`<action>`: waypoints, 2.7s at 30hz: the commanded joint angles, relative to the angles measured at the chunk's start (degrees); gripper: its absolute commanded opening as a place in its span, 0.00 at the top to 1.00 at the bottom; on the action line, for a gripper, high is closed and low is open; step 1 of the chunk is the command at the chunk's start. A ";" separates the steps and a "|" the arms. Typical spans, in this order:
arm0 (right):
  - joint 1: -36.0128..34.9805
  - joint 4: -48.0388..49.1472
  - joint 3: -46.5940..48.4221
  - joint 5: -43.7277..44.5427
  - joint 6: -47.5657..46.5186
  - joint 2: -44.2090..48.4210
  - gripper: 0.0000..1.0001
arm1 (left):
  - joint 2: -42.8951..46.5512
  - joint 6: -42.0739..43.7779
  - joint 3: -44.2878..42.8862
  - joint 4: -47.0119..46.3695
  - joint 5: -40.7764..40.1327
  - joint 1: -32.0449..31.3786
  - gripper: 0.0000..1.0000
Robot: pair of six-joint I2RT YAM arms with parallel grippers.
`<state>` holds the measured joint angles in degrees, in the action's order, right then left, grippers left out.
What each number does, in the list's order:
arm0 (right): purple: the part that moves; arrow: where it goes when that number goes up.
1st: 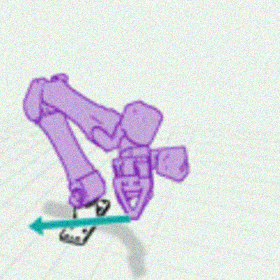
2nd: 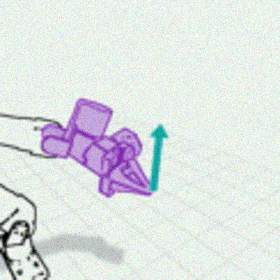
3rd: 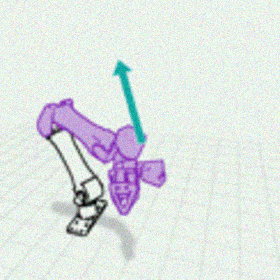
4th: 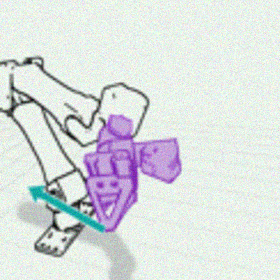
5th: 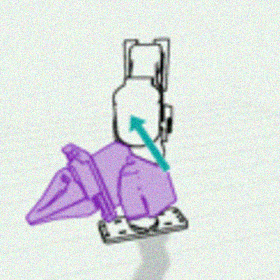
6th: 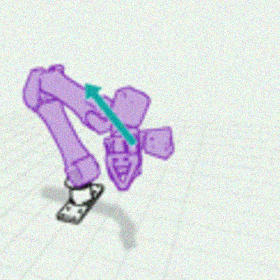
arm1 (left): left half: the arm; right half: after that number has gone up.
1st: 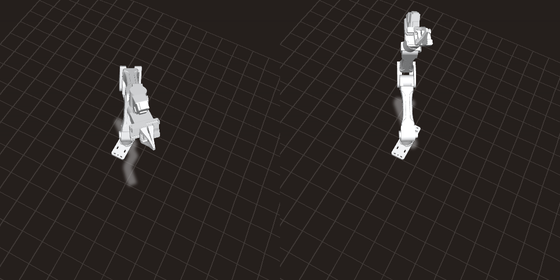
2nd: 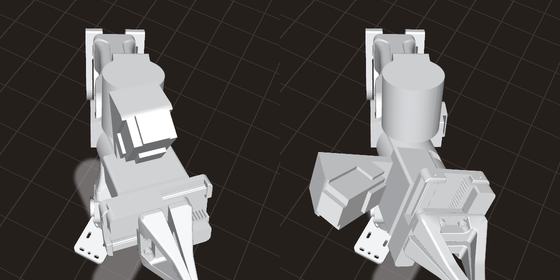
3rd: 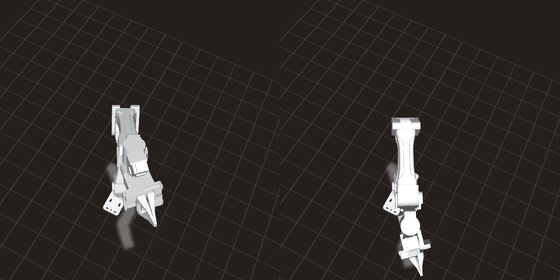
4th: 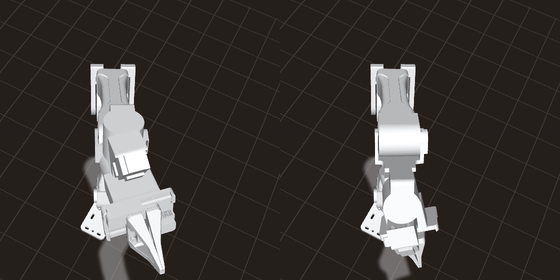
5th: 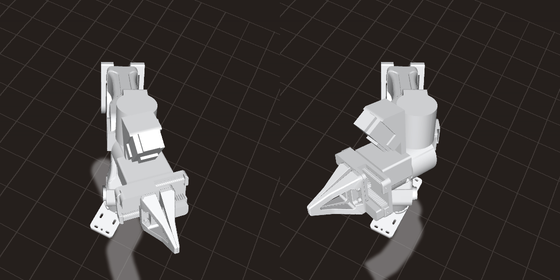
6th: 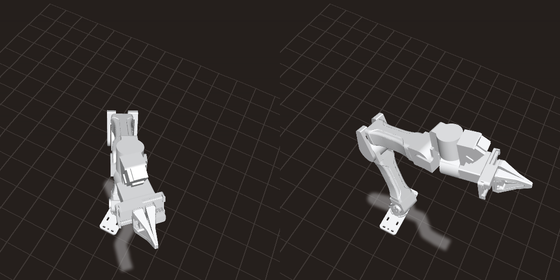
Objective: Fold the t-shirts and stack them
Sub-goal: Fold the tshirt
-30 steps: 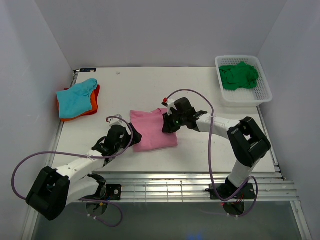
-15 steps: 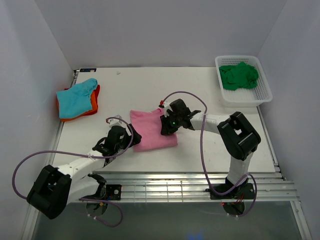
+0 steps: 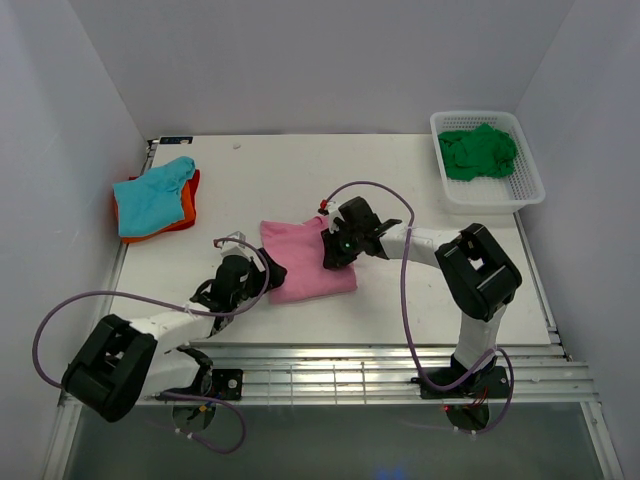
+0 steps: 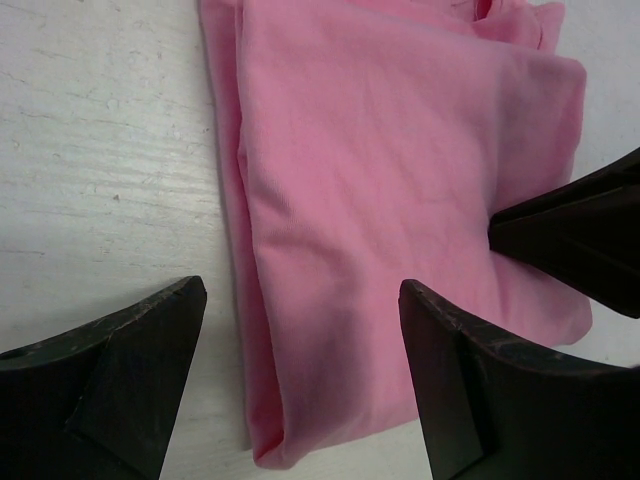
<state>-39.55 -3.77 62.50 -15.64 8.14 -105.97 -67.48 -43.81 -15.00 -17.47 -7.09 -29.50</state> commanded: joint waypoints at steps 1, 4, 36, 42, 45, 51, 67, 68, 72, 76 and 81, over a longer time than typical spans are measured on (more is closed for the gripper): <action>0.00 -2.73 1.57 2.46 -1.37 1.65 0.76 | -2.56 -0.31 2.17 -1.50 2.25 0.49 0.11; 0.00 -3.00 1.66 2.46 -1.29 1.65 0.76 | -4.14 -0.83 2.35 -3.43 3.57 0.58 0.11; 0.00 -3.09 2.28 1.58 -1.38 1.03 0.76 | -17.85 -4.61 0.51 -18.03 12.28 0.32 0.15; 0.00 -2.91 2.36 1.14 -1.46 0.86 0.76 | -21.98 -5.32 -1.34 -20.32 12.54 -1.53 0.16; 0.00 -2.73 2.28 0.87 -1.46 0.77 0.76 | -23.83 -5.76 -2.22 -21.28 12.11 -2.84 0.16; 0.00 -2.30 2.19 0.44 -1.37 0.59 0.76 | -25.68 -6.28 -3.54 -21.99 11.66 -4.43 0.16; -0.09 -1.77 1.66 -0.36 -1.20 1.29 0.77 | -31.30 -6.46 -5.91 -23.48 9.12 -6.80 0.20; -0.09 -1.59 1.49 -0.44 -1.20 1.38 0.77 | -31.39 -6.29 -5.91 -23.48 8.94 -6.80 0.28; -0.18 -1.24 1.05 -0.71 -1.20 1.73 0.77 | -33.67 -5.50 -6.97 -23.48 8.93 -6.80 0.59; -0.26 -1.41 0.78 -0.71 -1.29 2.17 0.77 | -36.57 -5.14 -8.81 -23.48 9.11 -6.89 0.66; -0.35 -1.59 0.61 -0.45 -1.64 2.53 0.77 | -37.20 -3.83 -9.60 -23.48 8.41 -6.98 0.99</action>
<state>-39.35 -5.85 63.22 -14.83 7.03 -105.58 -102.04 -50.15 -25.41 -50.83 1.50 -35.62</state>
